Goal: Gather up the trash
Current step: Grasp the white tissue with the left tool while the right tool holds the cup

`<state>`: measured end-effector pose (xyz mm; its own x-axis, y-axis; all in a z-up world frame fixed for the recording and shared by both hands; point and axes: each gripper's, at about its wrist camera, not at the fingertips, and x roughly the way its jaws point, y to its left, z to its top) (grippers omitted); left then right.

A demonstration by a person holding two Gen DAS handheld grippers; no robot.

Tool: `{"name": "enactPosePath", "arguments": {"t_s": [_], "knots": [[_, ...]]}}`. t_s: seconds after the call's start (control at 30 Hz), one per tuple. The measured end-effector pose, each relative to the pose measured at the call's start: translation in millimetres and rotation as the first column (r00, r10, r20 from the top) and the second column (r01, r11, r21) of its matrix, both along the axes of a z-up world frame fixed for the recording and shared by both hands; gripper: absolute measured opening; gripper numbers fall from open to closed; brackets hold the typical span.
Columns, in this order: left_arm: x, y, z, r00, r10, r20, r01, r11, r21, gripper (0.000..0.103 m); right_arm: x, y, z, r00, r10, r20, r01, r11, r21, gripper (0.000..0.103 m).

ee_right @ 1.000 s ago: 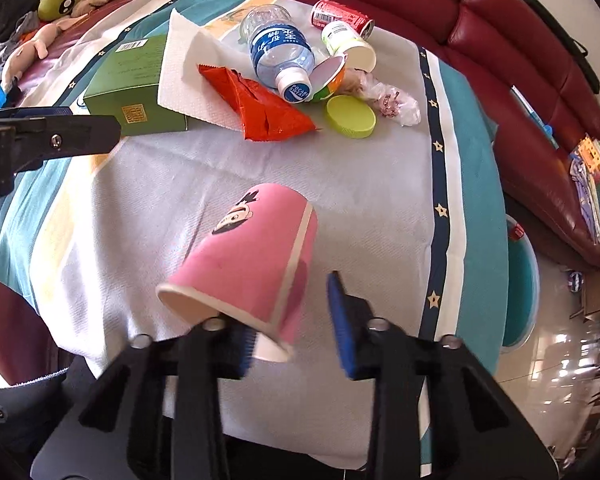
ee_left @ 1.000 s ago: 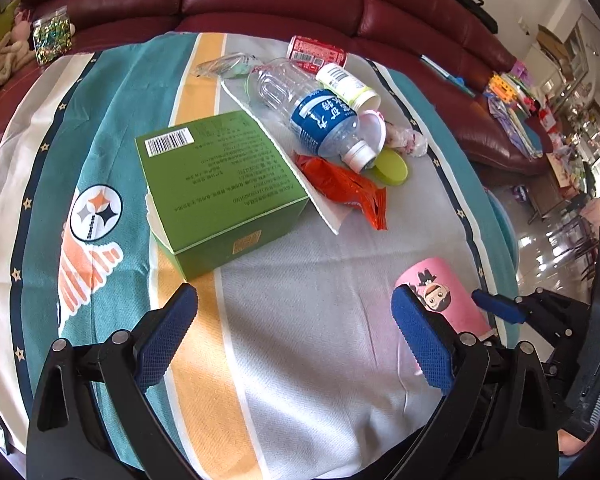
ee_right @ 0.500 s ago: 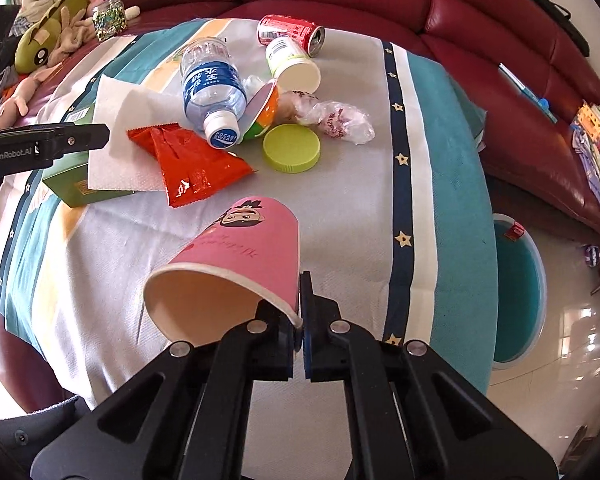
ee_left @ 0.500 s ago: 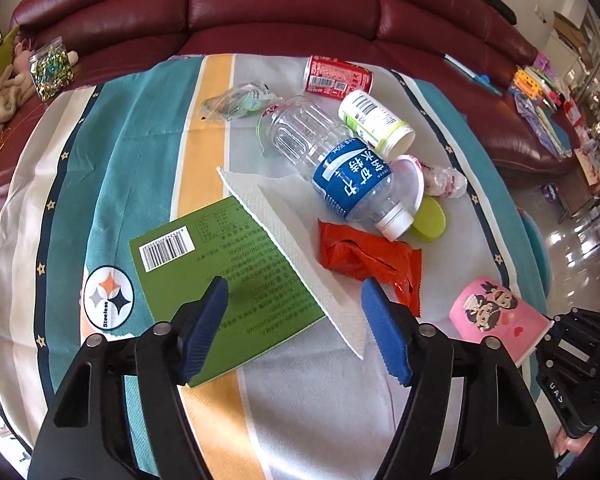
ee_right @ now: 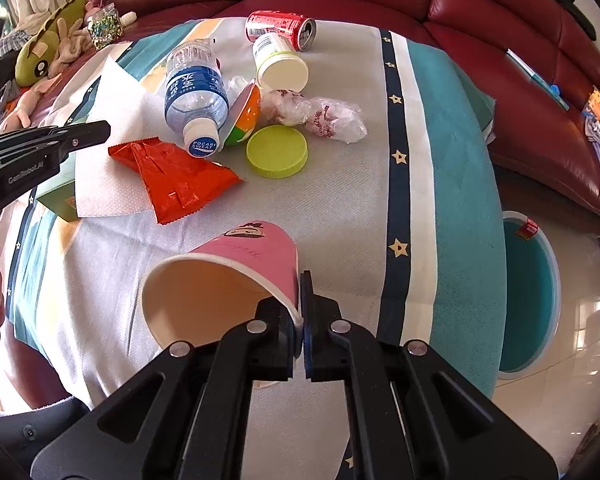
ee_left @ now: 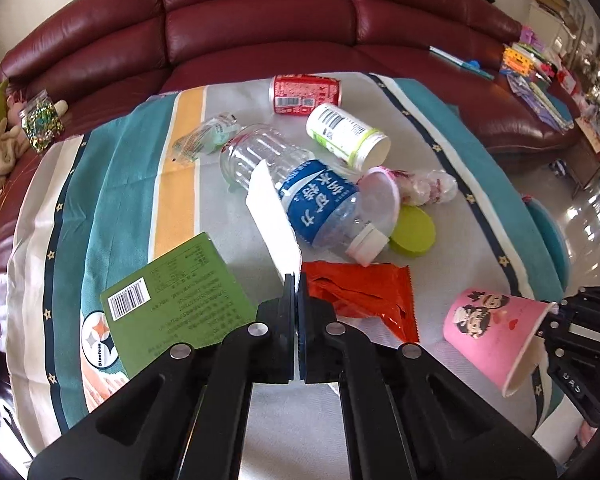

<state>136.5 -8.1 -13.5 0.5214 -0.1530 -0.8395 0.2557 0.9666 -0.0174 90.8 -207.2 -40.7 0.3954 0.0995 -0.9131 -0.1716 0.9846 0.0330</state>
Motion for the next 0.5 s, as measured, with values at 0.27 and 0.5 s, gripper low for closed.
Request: {"name": "enactPosePath", "arguments": {"t_s": [0.27, 0.5], "knots": [[-43, -22, 22, 0.983, -0.174, -0.059, 0.163, 0.973, -0.163, 0.001, -9, -18, 7, 1.000, -0.020, 0.020, 0.020, 1.000, 0.017, 0.003], [-76, -38, -22, 0.954, -0.237, -0.183, 0.203, 0.961, -0.186, 0.002, -28, -39, 3, 0.998, -0.054, 0.009, 0.054, 0.998, 0.017, 0.003]]}}
